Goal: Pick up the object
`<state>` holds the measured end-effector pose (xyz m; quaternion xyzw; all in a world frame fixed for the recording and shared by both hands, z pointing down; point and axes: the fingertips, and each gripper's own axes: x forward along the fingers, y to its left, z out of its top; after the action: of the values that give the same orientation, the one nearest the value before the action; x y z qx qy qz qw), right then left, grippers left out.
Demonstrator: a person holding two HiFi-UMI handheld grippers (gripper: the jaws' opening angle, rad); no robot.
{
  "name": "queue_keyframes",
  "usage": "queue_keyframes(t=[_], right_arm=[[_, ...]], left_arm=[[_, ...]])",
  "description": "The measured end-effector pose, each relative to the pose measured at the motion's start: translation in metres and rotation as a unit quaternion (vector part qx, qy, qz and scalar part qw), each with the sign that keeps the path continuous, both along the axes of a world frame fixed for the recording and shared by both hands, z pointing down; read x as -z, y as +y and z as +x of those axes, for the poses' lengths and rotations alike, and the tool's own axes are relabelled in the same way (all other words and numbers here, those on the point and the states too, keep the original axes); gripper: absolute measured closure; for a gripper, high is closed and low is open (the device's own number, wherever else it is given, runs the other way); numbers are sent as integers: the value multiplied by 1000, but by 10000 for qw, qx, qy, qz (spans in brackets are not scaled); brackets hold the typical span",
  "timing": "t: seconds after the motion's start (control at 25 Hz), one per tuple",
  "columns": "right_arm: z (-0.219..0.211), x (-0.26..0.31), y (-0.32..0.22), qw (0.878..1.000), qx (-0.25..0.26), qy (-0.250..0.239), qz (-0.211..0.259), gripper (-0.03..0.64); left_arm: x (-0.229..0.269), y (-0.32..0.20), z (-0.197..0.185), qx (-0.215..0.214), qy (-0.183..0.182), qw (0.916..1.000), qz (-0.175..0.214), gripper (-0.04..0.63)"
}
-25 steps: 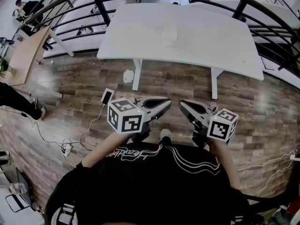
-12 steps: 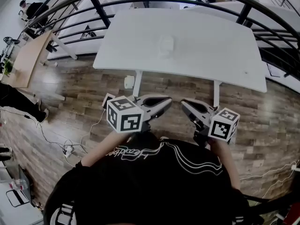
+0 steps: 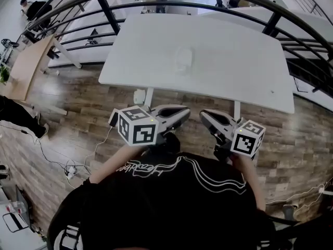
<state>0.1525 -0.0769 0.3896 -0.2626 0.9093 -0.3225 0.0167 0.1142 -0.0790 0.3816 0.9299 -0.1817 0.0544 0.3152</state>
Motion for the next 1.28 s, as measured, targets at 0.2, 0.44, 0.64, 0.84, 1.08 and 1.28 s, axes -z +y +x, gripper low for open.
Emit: queue_keyframes(t=[0.2,0.44,0.64,0.84,1.08,1.28], right_arm=[[-3,-5,-53,9999,-60,-4,-94,600],[-6,-8,-81,9999,-119,-39,-86,600],[-15,-10,-110,9999,-125,-20,-114,600],[-35,-16,-181,9995,-71,42,-302,600],[-52,-18,-229,9991,-66,66,-411,600],[-56,-21,-244,9988,-115,63,-473,600]], left_arm=[[-5,-53,-3,-76,-27,9999,-81,588],[-8,-83,-8,-86,-90,9999,-60,588],[-10,-115,-19,-35,-132,9999,-33,588],[-15,-183,-34,-87,-124,9996,-220,588],[-19,-236,-48,-119,-129,9993,-345,588],[-23,-252,-55,-153,-137,9989,-413,588]])
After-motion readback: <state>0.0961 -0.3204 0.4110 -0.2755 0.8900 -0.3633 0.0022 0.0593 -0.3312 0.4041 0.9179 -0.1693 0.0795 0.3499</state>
